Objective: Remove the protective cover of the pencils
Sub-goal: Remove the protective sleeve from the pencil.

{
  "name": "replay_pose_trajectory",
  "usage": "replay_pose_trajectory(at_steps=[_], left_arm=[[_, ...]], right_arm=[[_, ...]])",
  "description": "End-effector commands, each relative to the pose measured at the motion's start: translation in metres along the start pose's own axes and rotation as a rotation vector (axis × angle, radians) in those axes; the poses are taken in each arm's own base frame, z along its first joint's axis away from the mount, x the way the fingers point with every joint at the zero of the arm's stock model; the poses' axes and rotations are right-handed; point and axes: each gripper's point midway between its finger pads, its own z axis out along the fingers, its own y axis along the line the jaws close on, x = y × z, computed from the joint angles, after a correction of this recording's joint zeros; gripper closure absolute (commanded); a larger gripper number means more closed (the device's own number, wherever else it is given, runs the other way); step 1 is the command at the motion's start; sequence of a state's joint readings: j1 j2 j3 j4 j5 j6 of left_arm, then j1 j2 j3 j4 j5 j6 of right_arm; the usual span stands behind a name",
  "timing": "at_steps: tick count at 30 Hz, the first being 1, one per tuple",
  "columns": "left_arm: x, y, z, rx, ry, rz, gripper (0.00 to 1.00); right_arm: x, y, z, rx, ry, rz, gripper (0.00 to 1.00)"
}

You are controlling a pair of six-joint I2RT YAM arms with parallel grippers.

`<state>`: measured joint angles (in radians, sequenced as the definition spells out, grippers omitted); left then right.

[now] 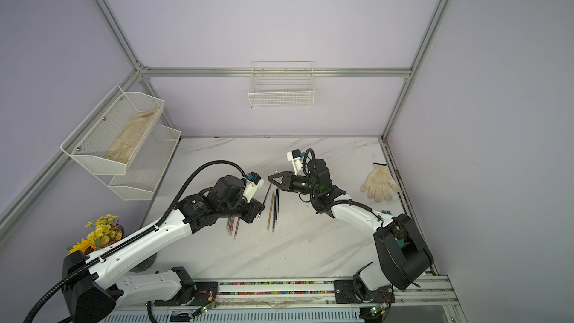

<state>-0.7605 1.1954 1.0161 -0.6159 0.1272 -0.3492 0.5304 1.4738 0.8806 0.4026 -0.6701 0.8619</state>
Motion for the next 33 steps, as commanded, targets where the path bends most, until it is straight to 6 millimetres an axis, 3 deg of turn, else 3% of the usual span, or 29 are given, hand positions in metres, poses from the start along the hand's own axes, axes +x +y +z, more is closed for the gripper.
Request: replay_pose_trajectory(at_steps=[1,3,16,29,33], left_arm=[[0.005,0.000,-0.002,0.009,-0.017,0.026,0.71],[0.006,0.001,-0.003,0.004,-0.021,0.024,0.64],[0.006,0.000,0.001,0.013,-0.010,0.014,0.66],[-0.001,-0.008,0.000,0.045,-0.014,0.017,0.78],[-0.003,-0.010,0.000,0.052,-0.012,0.023,0.93]], right_arm=[[-0.007,0.014,0.002,-0.067,-0.024,0.022,0.88],[-0.006,0.018,0.001,-0.101,-0.026,0.047,0.88],[-0.004,0.030,-0.005,-0.167,-0.033,0.112,0.89],[0.003,0.027,0.001,-0.137,-0.012,0.087,0.88],[0.004,0.027,0.002,-0.131,-0.007,0.079,0.88]])
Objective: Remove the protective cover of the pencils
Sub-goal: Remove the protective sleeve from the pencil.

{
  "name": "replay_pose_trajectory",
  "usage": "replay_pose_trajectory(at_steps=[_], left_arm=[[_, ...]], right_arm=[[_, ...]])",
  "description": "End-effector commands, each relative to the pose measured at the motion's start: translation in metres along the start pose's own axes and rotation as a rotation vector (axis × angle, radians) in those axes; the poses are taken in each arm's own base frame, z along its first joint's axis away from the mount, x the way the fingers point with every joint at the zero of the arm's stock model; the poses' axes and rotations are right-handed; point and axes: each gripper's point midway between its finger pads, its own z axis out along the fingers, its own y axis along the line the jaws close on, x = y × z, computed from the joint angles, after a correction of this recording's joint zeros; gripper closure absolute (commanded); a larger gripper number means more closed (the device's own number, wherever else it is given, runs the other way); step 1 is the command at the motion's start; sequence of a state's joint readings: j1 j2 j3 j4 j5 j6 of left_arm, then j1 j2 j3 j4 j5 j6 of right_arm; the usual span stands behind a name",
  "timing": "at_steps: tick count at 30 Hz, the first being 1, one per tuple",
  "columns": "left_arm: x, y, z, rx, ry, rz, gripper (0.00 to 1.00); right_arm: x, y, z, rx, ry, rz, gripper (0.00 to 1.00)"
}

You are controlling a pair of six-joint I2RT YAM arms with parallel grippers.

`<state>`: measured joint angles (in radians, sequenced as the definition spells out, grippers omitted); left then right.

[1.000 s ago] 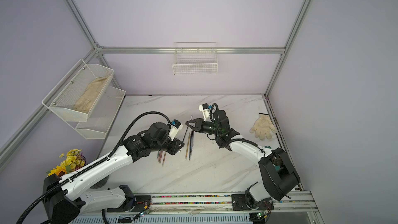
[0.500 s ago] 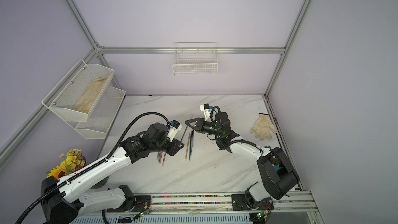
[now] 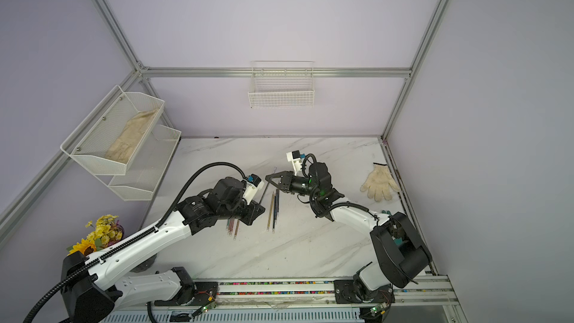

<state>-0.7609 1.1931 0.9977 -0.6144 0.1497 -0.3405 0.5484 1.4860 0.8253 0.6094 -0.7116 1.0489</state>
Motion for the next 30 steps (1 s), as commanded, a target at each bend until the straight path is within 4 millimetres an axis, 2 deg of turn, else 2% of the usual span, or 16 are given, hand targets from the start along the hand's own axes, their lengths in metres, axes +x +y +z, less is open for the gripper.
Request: replay_pose_trajectory(at_steps=[1,4,6,9,11,14,16,19,30], left_arm=[[-0.012,-0.009,-0.003,0.037,-0.036,0.018,0.99],[-0.013,-0.011,-0.002,0.041,-0.035,0.021,1.00],[-0.013,-0.010,-0.002,0.038,-0.031,0.022,1.00],[-0.011,-0.006,-0.001,0.019,-0.024,0.026,1.00],[-0.007,0.000,0.000,-0.016,-0.012,0.027,1.00],[-0.001,0.009,0.000,-0.062,0.015,0.025,1.00],[-0.001,0.008,-0.002,-0.057,0.015,0.026,1.00],[-0.001,0.004,-0.005,-0.035,0.010,0.036,1.00],[0.001,0.000,-0.007,-0.012,0.008,0.041,1.00]], right_arm=[[0.000,0.007,0.001,-0.005,0.003,-0.022,0.89],[0.000,0.007,0.001,0.006,0.004,-0.028,0.87],[0.000,0.007,0.001,0.009,0.007,-0.036,0.82],[0.000,0.009,0.000,0.018,0.017,-0.064,0.58],[-0.004,0.012,-0.002,0.043,0.007,-0.090,0.51],[-0.010,0.007,-0.008,0.150,-0.001,-0.143,0.51],[-0.013,0.007,-0.012,0.188,-0.016,-0.148,0.51],[-0.017,-0.003,-0.017,0.243,-0.032,-0.137,0.51],[-0.022,-0.001,-0.016,0.229,-0.039,-0.141,0.63]])
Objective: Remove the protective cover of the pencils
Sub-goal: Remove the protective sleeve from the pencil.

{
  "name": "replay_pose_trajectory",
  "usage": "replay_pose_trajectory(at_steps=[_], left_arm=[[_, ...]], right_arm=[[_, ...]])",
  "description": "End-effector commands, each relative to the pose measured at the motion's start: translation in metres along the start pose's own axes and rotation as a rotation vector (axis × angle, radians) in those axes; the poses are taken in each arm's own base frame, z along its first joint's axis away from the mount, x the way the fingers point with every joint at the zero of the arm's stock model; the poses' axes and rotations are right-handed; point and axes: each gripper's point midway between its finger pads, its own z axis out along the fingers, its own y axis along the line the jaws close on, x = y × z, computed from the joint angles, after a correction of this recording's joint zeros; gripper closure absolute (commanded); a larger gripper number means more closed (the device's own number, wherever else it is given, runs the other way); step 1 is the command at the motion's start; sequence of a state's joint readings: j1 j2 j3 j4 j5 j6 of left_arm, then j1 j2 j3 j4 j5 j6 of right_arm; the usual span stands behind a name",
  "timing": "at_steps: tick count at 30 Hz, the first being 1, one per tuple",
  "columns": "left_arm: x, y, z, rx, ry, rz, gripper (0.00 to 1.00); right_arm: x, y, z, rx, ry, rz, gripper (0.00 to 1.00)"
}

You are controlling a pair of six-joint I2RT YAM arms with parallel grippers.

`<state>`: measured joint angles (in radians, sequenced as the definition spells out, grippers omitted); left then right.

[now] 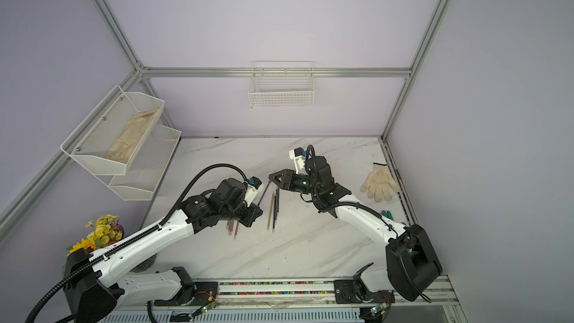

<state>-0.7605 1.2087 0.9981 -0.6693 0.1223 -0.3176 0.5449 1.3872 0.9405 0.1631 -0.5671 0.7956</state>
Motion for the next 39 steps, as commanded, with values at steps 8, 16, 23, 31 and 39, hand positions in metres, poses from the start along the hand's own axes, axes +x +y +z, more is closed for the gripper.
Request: replay_pose_trajectory(at_steps=[8,16,23,31,39], left_arm=[[-0.011,-0.015,-0.013,0.070,-0.063,0.025,1.00],[-0.007,-0.018,-0.009,0.087,-0.055,0.022,1.00],[-0.001,-0.016,-0.006,0.088,-0.054,0.005,1.00],[-0.001,-0.016,-0.009,0.089,-0.061,0.007,1.00],[0.002,-0.014,-0.004,0.083,-0.043,0.000,1.00]], right_arm=[[-0.007,0.007,0.007,-0.068,-0.005,0.019,0.68],[-0.010,0.013,0.007,-0.103,-0.012,-0.028,0.95],[-0.030,-0.023,-0.016,-0.063,-0.056,-0.002,1.00],[-0.050,-0.033,-0.040,-0.061,-0.117,0.023,1.00],[-0.067,-0.042,-0.058,0.027,-0.246,0.048,1.00]])
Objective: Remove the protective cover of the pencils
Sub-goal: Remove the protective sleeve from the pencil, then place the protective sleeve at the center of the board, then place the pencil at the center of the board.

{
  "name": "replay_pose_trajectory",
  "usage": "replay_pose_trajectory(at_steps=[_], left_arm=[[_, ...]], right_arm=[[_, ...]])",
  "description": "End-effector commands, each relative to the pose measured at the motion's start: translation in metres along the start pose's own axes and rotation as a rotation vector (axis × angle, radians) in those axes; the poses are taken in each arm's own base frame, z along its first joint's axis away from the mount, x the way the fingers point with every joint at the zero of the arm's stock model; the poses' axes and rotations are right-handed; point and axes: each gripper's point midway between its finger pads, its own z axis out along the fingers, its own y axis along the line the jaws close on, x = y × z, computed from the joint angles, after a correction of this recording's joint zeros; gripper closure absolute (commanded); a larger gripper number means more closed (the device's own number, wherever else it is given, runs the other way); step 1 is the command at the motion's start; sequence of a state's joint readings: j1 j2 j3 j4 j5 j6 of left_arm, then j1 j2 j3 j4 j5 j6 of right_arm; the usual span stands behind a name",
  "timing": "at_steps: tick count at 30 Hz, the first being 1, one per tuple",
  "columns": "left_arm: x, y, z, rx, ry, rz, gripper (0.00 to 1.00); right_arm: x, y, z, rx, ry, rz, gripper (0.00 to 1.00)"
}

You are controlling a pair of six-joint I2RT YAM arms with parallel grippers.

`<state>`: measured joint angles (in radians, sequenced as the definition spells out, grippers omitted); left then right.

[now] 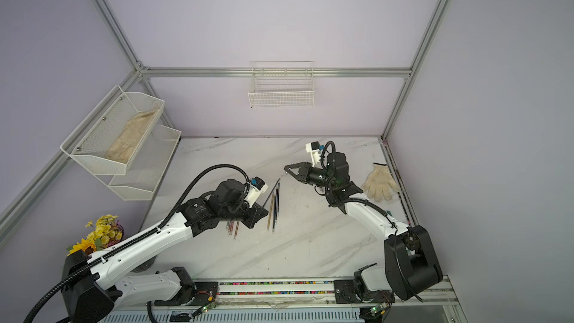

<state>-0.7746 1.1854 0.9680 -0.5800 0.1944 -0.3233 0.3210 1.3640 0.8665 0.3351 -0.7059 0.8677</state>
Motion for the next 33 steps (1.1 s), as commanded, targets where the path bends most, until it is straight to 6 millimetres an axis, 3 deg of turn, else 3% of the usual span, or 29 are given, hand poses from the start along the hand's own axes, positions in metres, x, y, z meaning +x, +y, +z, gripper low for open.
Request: replay_pose_trajectory(at_steps=[1,6,12,16,21,25,29,33], left_arm=[[0.009,0.005,-0.003,-0.018,0.010,-0.018,1.00],[0.009,0.006,-0.003,-0.025,0.010,-0.021,1.00],[0.019,0.023,0.007,-0.104,0.033,-0.079,1.00],[0.039,0.057,0.021,-0.260,0.052,-0.238,1.00],[0.065,0.072,0.046,-0.293,0.112,-0.341,1.00],[0.073,0.079,0.057,-0.307,0.117,-0.354,1.00],[0.075,0.085,0.059,-0.312,0.107,-0.373,1.00],[0.080,0.088,0.066,-0.289,0.121,-0.384,1.00]], right_arm=[[-0.016,-0.008,-0.012,0.062,-0.116,0.003,1.00],[-0.018,-0.002,-0.012,0.045,-0.113,-0.011,1.00],[-0.019,-0.024,-0.018,0.179,-0.109,-0.025,1.00],[-0.023,-0.062,-0.040,0.293,-0.104,0.021,1.00],[-0.013,-0.128,-0.073,0.388,-0.064,0.150,1.00],[0.001,-0.180,-0.099,0.518,-0.096,0.247,1.00],[0.008,-0.212,-0.115,0.639,-0.116,0.241,1.00],[0.014,-0.231,-0.123,0.672,-0.105,0.255,1.00]])
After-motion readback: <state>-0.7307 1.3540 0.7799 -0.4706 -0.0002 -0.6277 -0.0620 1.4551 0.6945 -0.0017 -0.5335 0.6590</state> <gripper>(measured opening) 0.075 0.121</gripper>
